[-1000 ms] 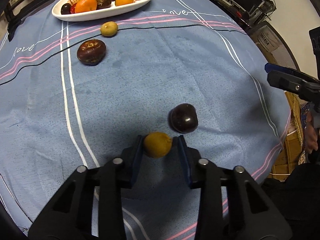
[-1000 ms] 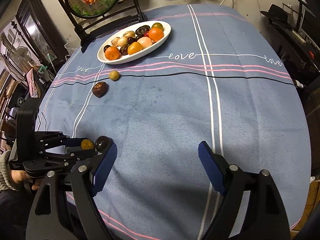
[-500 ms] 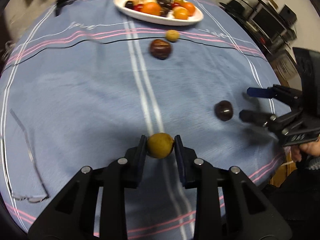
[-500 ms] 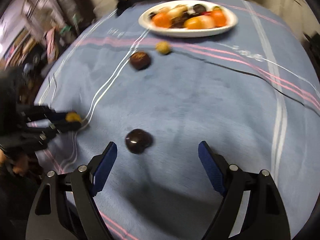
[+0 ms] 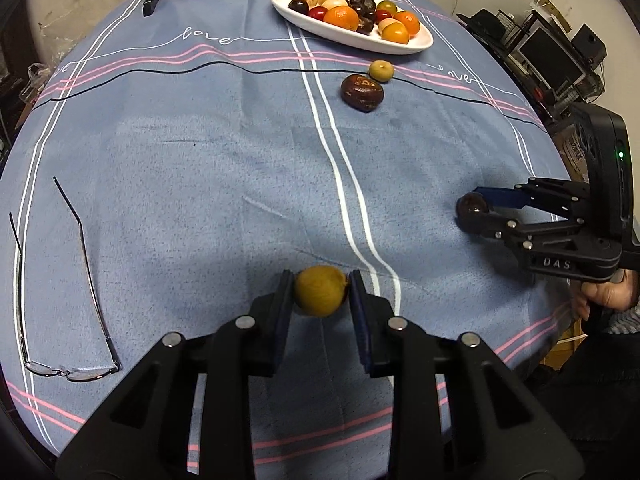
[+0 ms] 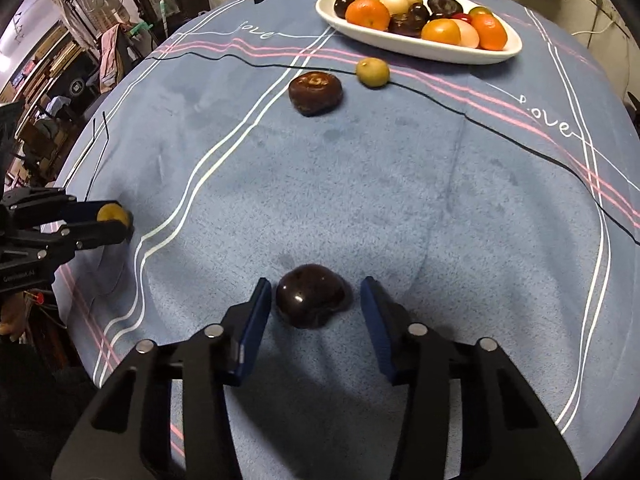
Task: Organize fruits
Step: 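Hold the yellow fruit with the left tool while the right tool grasps a dark mangosteen, then carry the yellow fruit and mangosteen to the plate and open both tools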
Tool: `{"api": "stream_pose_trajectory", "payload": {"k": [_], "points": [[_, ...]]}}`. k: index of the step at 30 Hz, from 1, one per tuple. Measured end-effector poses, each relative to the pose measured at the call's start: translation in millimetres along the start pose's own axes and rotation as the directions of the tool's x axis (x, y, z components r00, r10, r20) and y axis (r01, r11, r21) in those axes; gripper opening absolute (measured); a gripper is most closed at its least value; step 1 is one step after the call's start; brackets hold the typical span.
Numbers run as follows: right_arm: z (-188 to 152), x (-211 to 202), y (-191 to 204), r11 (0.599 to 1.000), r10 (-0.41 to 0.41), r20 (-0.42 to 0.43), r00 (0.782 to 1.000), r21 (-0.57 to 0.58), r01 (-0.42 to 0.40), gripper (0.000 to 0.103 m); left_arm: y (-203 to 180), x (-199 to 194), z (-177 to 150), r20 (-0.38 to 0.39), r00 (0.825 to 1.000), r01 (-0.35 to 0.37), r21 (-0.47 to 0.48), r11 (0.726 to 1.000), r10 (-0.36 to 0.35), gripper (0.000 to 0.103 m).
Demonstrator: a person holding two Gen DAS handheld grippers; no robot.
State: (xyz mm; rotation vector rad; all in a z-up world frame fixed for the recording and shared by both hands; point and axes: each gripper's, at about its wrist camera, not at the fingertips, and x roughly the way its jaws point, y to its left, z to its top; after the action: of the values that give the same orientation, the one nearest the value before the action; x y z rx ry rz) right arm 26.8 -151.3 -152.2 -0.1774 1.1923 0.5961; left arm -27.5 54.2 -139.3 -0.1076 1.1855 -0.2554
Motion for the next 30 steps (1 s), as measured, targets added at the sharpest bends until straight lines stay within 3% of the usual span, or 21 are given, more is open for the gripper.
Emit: {"api": "stream_pose_trajectory", "payload": {"k": [2, 6, 18, 24, 30], "points": [[0.1, -1.7, 0.0, 1.0, 0.014, 0.014, 1.0, 0.003, -0.014, 0.033, 0.5, 0.1, 0.0, -0.002, 1.0, 0.0, -0.002, 1.0, 0.0, 0.028], [2.1, -7.8, 4.1, 1.0, 0.021, 0.035, 0.999, -0.024, -0.02, 0.032, 0.2, 2.7, 3.5, -0.006, 1.0, 0.006, -0.002, 1.0, -0.006, 0.028], [-9.3, -33.9, -26.0, 0.999, -0.029, 0.087, 0.996, 0.045, 0.025, 0.032, -26.5, 25.0, 31.9, -0.028, 0.998, 0.06, 0.073, 0.996, -0.058, 0.028], [-10.3, -48.5, -55.6, 0.991, -0.057, 0.125, 0.99, 0.128, 0.041, 0.032, -38.4, 36.0, 57.3, -0.025, 0.997, 0.081, 0.104, 0.991, -0.079, 0.028], [5.8, -55.1, -86.2, 0.977, -0.027, 0.158, 0.987, 0.213, -0.008, 0.032, -42.5, 41.6, 96.2, -0.002, 0.996, 0.087, 0.107, 0.99, -0.087, 0.028]]}}
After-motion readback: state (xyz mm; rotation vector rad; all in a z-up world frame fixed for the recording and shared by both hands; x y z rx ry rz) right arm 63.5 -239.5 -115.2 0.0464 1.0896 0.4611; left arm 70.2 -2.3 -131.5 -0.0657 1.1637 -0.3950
